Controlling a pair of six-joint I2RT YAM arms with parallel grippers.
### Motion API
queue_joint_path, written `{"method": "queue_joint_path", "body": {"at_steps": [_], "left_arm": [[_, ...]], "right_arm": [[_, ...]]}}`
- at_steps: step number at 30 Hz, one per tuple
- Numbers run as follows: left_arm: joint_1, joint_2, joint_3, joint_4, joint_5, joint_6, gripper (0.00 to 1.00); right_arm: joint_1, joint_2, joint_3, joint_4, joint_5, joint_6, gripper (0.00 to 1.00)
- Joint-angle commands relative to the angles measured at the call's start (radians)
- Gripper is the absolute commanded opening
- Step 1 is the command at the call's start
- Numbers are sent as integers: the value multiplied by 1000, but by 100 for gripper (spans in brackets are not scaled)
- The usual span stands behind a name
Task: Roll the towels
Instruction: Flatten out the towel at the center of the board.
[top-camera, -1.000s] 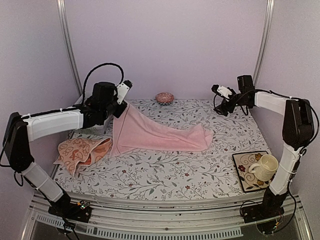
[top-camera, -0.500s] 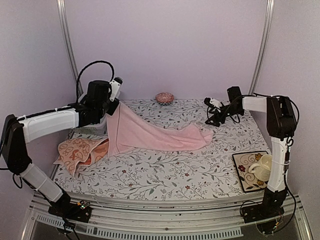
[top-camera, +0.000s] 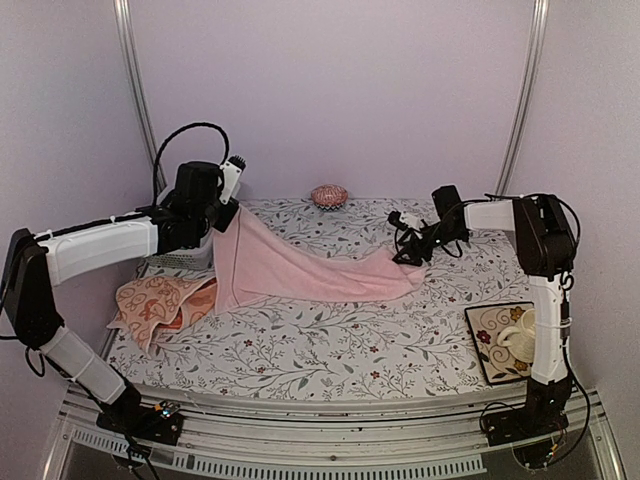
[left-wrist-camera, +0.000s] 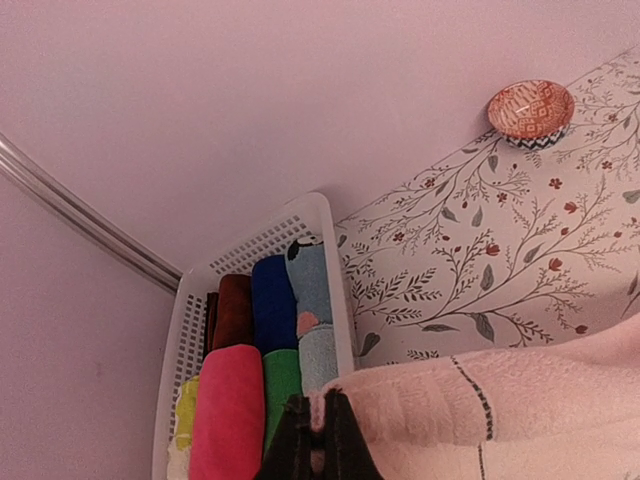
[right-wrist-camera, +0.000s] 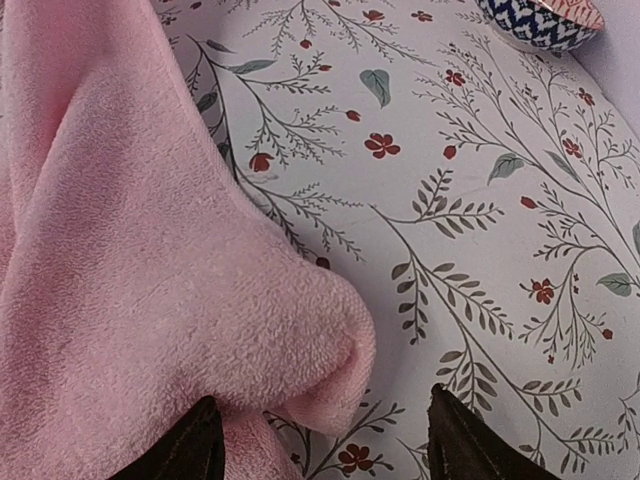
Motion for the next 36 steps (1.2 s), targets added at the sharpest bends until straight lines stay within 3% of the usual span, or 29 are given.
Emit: {"method": "queue_joint_path", "body": {"at_steps": [1, 4, 14, 36], "left_arm": [[2, 2, 12, -9, 4, -17, 0], [1, -4, 8, -9, -1, -12, 0], [0, 7, 15, -9, -3, -16, 0], [1, 46, 45, 3, -6, 33, 0]], "right_arm": [[5, 36, 25, 23, 37, 38, 66], [2, 40, 26, 29, 50, 46, 60], [-63, -16, 5, 11, -73, 82, 60], [11, 71, 65, -27, 53, 86, 57]]}}
